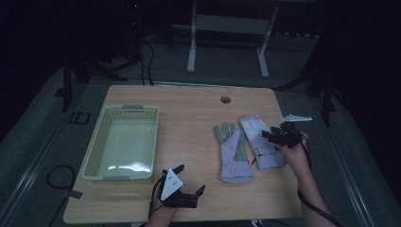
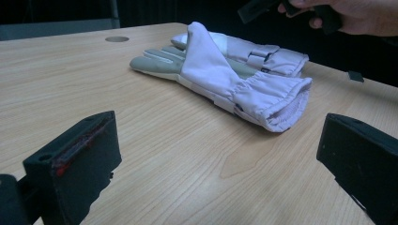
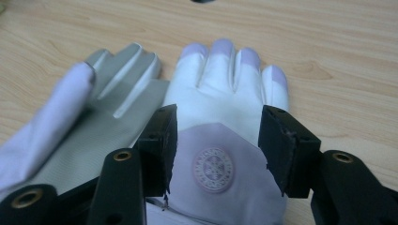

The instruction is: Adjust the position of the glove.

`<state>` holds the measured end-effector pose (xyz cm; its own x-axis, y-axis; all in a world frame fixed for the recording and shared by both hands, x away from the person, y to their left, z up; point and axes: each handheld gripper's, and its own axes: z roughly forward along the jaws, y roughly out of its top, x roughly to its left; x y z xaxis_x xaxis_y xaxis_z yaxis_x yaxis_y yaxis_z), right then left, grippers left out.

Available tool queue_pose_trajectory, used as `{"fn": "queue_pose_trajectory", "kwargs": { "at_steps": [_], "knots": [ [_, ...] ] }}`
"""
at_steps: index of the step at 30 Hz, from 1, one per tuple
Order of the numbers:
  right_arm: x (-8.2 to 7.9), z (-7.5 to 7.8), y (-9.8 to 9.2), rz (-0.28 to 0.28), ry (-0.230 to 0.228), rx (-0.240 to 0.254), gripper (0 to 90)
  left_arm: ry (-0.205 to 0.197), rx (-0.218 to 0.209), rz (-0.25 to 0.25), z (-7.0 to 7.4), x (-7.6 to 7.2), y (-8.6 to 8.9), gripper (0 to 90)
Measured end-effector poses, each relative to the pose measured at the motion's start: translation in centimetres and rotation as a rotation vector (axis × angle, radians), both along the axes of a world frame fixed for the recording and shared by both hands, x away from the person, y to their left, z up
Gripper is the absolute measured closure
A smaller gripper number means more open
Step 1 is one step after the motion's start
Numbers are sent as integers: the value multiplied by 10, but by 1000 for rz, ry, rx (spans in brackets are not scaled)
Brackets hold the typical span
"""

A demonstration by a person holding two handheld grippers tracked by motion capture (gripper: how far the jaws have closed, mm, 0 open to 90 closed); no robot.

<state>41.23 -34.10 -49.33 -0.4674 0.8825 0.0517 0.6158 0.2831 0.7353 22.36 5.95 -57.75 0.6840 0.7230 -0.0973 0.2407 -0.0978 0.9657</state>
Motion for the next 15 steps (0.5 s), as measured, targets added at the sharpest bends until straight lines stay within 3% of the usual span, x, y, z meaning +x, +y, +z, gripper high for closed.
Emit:
{"fn": "queue_pose_trajectory", "kwargs": {
  "at_steps": [12, 15],
  "knots": [
    [9, -27, -6, 9, 70, 30, 466, 0, 0, -2, 0, 0, 0, 1],
    [10, -41, -5, 7, 116, -17, 504, -1, -2, -1, 0, 0, 0, 1]
  ]
}}
